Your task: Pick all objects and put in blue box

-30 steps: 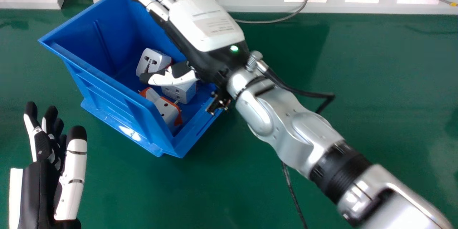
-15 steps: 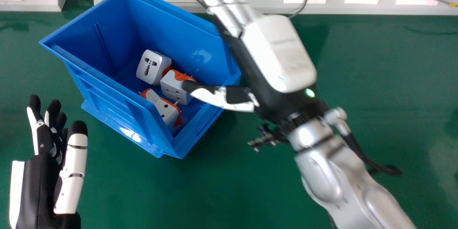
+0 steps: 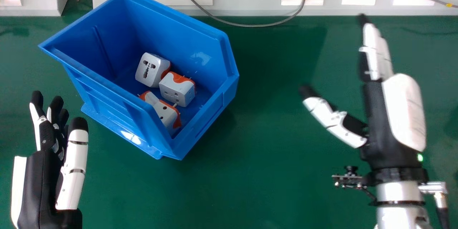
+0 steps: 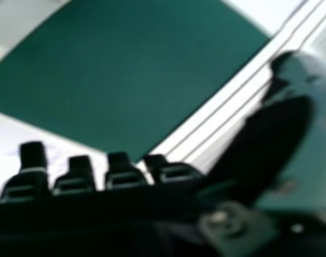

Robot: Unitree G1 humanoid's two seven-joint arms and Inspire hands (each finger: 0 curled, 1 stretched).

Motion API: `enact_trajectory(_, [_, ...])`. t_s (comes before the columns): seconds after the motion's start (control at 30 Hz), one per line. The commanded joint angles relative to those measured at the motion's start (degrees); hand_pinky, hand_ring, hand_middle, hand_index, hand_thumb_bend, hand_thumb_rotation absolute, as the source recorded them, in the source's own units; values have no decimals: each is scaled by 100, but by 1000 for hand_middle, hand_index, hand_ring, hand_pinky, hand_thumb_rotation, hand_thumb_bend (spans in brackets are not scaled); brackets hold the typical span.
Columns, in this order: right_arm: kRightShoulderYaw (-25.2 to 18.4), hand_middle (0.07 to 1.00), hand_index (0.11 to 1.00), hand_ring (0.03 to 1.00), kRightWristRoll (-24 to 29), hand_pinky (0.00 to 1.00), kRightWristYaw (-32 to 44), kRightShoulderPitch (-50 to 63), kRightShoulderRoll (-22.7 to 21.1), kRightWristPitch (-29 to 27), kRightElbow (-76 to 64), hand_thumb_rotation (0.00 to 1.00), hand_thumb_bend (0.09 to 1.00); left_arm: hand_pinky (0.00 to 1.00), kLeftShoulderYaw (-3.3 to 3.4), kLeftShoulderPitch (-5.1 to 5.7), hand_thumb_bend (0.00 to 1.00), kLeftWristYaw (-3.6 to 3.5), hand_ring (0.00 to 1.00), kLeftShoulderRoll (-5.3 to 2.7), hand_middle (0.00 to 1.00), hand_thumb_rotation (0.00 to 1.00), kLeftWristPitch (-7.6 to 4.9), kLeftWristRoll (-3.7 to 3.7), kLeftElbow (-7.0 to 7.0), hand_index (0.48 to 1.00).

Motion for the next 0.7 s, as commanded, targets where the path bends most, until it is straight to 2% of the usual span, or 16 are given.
enact_trajectory(0.0, [-177, 1000, 1000, 1000, 256, 965, 163, 51, 72, 106, -72, 926, 366, 1000, 40, -37, 268, 13, 1000, 68, 1000, 767, -36, 32, -109, 1000])
enact_trajectory(0.07, [-275, 1000, 1000, 1000, 555, 990, 372, 100, 120, 177, -92, 980, 418, 1000, 56, -57, 290, 26, 1000, 70, 1000, 771, -34, 36, -98, 1000])
enact_trajectory(0.17, [-399, 1000, 1000, 1000, 1109, 999, 703, 180, 229, 173, -143, 998, 440, 1000, 68, -49, 309, 29, 1000, 81, 1000, 773, -38, 42, -99, 1000])
enact_trajectory(0.23, [-466, 1000, 1000, 1000, 1462, 1000, 895, 234, 314, 136, -201, 1000, 463, 1000, 75, -31, 313, -6, 1000, 97, 1000, 777, -87, 17, -83, 1000])
enact_trajectory(0.3, [-542, 1000, 1000, 1000, 1917, 1000, 1136, 304, 434, 189, -335, 1000, 497, 1000, 86, 2, 317, -35, 1000, 94, 1000, 781, -108, -43, -77, 1000])
enact_trajectory(0.37, [-615, 1000, 1000, 1000, 2394, 1000, 1419, 419, 543, 357, -561, 1000, 499, 1000, 104, 66, 307, -47, 1000, 78, 1000, 767, -166, -57, -70, 1000])
enact_trajectory(0.5, [-718, 1000, 1000, 1000, 3206, 1000, 1948, 659, 654, 383, -891, 1000, 502, 1000, 115, 291, 277, -38, 1000, 28, 1000, 762, -251, -19, -135, 1000])
enact_trajectory(0.53, [-735, 1000, 1000, 1000, 3353, 1000, 2047, 710, 675, 392, -950, 1000, 516, 1000, 117, 345, 272, -46, 1000, 23, 1000, 763, -294, -29, -133, 1000])
enact_trajectory(0.63, [-771, 1000, 1000, 1000, 3668, 1000, 2326, 902, 685, 424, -1123, 1000, 571, 1000, 137, 496, 265, -108, 1000, 12, 1000, 766, -476, -129, -54, 1000])
enact_trajectory(0.67, [-784, 1000, 1000, 1000, 3748, 1000, 2413, 955, 675, 428, -1166, 1000, 574, 1000, 145, 542, 266, -113, 1000, 5, 1000, 766, -534, -133, -28, 1000])
